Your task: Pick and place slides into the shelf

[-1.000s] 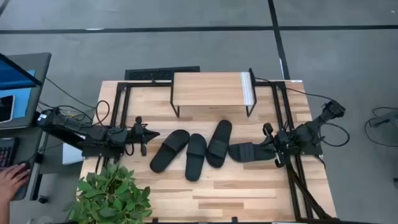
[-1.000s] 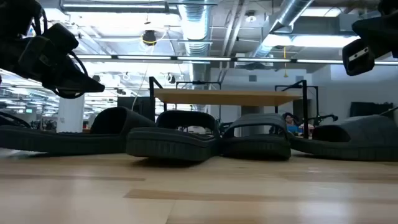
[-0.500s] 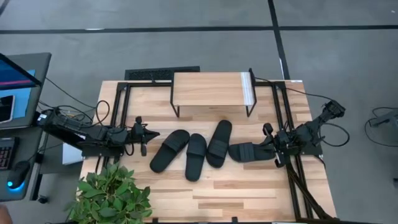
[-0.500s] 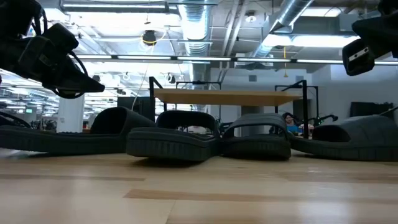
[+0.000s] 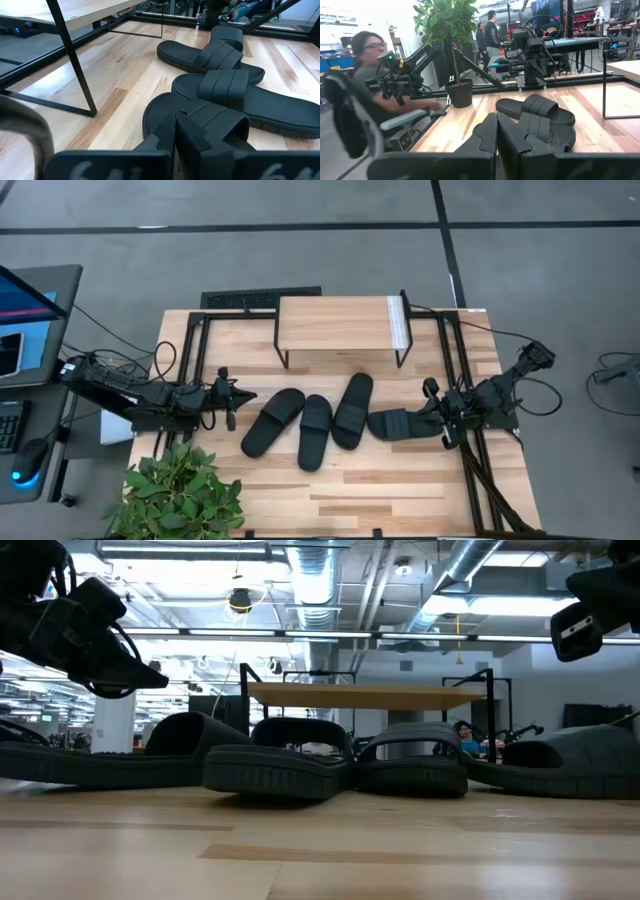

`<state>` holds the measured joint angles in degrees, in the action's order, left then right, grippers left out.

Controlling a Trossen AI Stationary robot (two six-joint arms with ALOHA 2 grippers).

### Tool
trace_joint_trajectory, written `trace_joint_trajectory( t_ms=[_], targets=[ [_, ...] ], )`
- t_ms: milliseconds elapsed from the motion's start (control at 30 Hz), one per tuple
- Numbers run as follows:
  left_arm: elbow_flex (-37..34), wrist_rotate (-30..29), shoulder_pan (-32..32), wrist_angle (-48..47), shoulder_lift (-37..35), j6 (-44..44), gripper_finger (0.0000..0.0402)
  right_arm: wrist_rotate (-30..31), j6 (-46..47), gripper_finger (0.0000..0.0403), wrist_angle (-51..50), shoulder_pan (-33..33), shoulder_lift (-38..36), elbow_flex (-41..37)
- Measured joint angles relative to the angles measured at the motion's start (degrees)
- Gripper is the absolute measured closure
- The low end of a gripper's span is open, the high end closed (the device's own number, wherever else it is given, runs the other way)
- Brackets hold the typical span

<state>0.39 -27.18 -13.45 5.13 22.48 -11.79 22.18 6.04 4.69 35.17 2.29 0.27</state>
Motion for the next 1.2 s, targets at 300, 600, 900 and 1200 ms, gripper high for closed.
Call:
trace_joint_trajectory(
  t_ms=[300, 600, 900, 1200],
  targets=[
    [0.02, 0.00, 0.00, 0.00, 0.00, 0.00, 0.0401, 0.00, 0.00, 0.0403, -0.02, 0.00, -0.01, -0.01],
    [0.00, 0.00, 0.00, 0.00, -0.02, -0.02, 0.0401, 0.01, 0.02, 0.0403, 0.00, 0.01, 0.01, 0.00],
    [0.01, 0.00, -0.01, 0.01, -0.01, -0.01, 0.0401, -0.01, 0.01, 0.0403, 0.00, 0.00, -0.01, -0.01],
    [0.01, 0.02, -0.02, 0.06, 0.00, -3.14, 0.0402, 0.01, 0.00, 0.0403, -0.02, 0.01, 0.01, 0.00]
  ],
)
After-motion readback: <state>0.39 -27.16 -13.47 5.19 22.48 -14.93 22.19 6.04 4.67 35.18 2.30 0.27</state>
